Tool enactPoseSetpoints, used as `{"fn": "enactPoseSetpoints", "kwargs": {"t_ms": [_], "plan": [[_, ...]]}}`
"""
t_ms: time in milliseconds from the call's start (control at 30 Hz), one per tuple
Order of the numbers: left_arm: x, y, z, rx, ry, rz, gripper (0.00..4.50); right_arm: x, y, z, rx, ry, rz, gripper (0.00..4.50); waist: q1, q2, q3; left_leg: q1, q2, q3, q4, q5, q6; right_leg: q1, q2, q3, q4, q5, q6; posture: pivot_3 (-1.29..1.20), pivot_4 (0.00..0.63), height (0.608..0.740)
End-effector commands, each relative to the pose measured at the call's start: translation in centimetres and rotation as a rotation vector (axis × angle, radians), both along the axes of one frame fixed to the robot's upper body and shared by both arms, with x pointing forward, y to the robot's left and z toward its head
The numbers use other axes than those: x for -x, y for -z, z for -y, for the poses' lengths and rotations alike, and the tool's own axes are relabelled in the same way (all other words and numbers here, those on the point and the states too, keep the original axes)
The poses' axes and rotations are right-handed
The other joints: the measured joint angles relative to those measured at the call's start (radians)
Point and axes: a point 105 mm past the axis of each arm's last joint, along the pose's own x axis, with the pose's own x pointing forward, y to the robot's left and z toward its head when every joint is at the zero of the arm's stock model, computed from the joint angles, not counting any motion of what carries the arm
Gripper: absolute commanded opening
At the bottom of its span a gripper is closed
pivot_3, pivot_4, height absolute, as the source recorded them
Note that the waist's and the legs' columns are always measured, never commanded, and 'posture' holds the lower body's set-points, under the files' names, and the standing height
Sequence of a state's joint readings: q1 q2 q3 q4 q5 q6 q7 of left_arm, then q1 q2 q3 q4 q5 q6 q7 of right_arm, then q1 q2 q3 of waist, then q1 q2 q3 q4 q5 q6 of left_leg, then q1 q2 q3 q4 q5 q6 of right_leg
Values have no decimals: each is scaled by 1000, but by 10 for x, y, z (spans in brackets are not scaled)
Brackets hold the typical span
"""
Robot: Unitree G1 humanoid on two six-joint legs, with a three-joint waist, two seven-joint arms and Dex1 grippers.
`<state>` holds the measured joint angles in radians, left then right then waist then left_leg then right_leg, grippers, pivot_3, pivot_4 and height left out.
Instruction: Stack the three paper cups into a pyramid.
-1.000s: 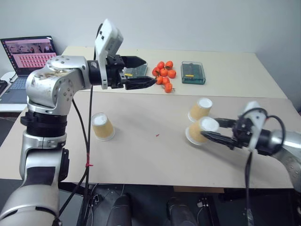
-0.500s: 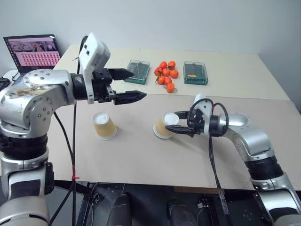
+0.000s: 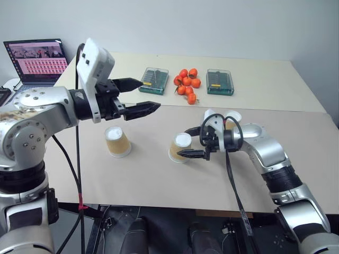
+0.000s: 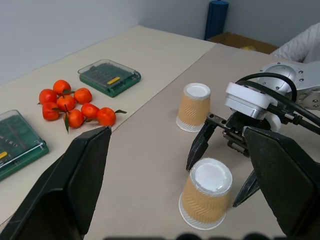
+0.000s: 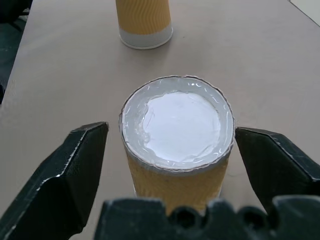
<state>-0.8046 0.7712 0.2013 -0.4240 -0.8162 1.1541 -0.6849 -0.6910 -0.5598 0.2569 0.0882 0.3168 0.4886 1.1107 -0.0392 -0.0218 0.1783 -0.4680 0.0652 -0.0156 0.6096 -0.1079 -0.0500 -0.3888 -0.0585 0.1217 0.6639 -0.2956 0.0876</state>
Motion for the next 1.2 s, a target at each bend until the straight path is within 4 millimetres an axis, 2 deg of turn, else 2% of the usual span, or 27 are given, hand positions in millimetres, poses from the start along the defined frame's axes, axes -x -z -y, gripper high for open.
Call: {"fn": "enactPoseSetpoints", "kwargs": {"t_ms": [33,100,133,200,233,300,367,500,633,767,967,1200], "plan": [[3,-9,4,11,14,53,4500,4,-49,17,-83,-4,113,4477,2,0,0,0,0,0,0,0,0,0,0,0,0,0,0,0,150,735],[2,-13,7,27,31,55,4500,10,-75,36,-116,15,142,4477,6,0,0,0,0,0,0,0,0,0,0,0,0,0,0,0,150,735],[0,-14,9,29,45,57,4500,16,-92,54,-141,42,144,4477,10,0,0,0,0,0,0,0,0,0,0,0,0,0,0,0,150,735],[-4,-14,12,30,63,60,4500,26,-111,81,-148,99,154,4477,20,0,1,-1,0,0,0,0,0,0,0,-1,-1,0,0,0,150,735],[-6,-15,15,33,73,63,4500,25,-112,100,-121,174,170,4477,29,0,1,-1,0,0,0,0,0,0,0,-1,-1,0,0,0,150,735],[-10,-16,19,37,99,68,4500,19,-100,139,-40,345,193,4477,33,-2,-1,0,0,0,-1,0,0,0,-1,-1,-2,0,-1,0,150,735],[-13,-17,22,37,116,72,4500,18,-91,162,-29,447,191,4477,32,-9,-5,1,0,0,-2,0,0,1,0,-2,-4,-1,-2,0,150,735],[-17,-18,28,30,152,75,4500,18,-64,194,-13,605,189,4477,17,-9,-5,1,0,1,-1,0,0,1,-1,1,-2,-1,-2,0,150,735],[-20,-18,32,9,174,94,4500,14,-44,195,-17,645,179,4477,-2,-6,-5,2,0,1,-2,0,0,0,0,2,0,-1,-2,0,150,735],[-19,-14,33,-26,191,103,4500,0,-26,172,-12,603,172,4477,-9,-6,-5,2,0,1,-2,0,0,1,0,2,-1,-1,-2,0,150,735],[-16,-16,31,-28,171,112,4500,-32,-20,154,-28,574,173,4477,-5,-5,-4,2,0,1,-1,0,0,1,0,1,0,-1,-1,0,150,735],[-13,-16,22,-34,112,124,4500,-61,-27,154,-12,567,199,4477,-2,-5,-4,1,0,1,-2,0,0,0,0,1,-1,-1,-1,0,150,735]]}}
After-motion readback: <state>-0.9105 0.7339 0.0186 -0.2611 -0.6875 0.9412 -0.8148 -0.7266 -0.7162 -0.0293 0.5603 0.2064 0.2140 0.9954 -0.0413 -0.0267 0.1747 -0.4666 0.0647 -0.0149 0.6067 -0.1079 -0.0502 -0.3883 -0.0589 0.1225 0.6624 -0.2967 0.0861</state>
